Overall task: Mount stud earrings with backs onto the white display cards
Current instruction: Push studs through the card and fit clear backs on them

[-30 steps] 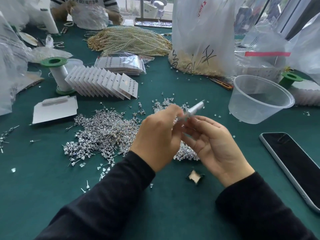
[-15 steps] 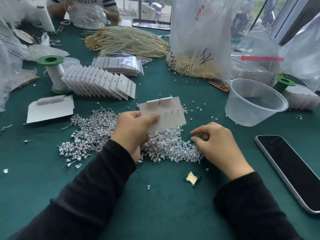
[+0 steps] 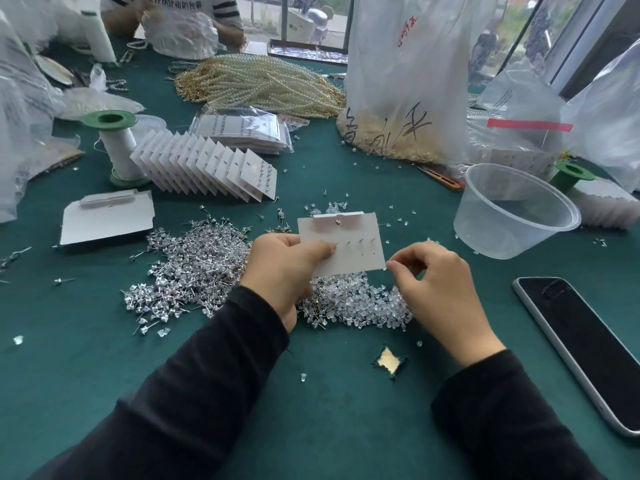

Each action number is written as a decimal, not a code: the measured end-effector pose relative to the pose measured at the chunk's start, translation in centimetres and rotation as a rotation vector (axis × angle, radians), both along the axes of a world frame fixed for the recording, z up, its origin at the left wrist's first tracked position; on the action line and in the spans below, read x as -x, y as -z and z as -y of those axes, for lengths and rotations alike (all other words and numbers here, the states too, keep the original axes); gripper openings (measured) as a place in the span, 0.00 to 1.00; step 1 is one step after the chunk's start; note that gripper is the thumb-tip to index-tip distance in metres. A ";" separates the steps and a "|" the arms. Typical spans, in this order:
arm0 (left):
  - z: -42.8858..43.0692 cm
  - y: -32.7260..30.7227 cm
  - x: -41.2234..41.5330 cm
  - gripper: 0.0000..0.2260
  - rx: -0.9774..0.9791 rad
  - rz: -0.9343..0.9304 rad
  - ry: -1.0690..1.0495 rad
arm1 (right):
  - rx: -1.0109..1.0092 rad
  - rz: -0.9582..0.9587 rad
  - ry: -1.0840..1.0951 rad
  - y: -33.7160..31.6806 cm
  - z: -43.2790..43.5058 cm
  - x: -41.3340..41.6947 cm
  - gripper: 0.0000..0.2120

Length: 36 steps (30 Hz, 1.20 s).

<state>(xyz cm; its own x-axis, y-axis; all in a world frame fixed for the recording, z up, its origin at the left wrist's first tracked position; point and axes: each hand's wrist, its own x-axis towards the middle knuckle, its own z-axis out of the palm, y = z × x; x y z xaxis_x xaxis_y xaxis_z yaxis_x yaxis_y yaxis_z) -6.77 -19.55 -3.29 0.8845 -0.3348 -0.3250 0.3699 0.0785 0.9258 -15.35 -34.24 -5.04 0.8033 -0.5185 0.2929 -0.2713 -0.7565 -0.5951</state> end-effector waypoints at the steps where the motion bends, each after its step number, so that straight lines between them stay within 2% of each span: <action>1: 0.0 0.0 0.1 0.06 0.004 0.002 -0.005 | 0.013 0.060 -0.001 -0.1 -0.2 0.0 0.05; 6: 0.1 -0.4 0.7 0.09 0.009 0.043 -0.010 | 0.057 0.358 -0.030 -0.7 -1.6 0.1 0.06; 13: 0.3 -0.3 1.0 0.12 -0.014 0.147 -0.010 | 0.099 0.504 -0.180 -0.5 -3.2 -0.3 0.03; 23: 0.7 0.2 1.4 0.08 -0.063 0.241 -0.006 | 0.129 0.476 -0.223 0.4 -4.4 -1.1 0.03; 29: 0.9 0.5 1.6 0.13 -0.029 0.191 -0.001 | 0.147 0.488 -0.187 1.0 -4.7 -1.3 0.03; 31: 1.0 0.7 1.4 0.10 -0.029 0.167 -0.008 | 0.146 0.487 -0.176 1.2 -4.7 -1.4 0.03; 33: 1.0 0.9 1.3 0.02 -0.042 0.166 -0.001 | 0.154 0.500 -0.160 1.3 -4.7 -1.4 0.03; 36: 1.1 1.1 1.2 0.06 -0.020 0.167 0.006 | 0.142 0.509 -0.154 1.3 -4.7 -1.4 0.03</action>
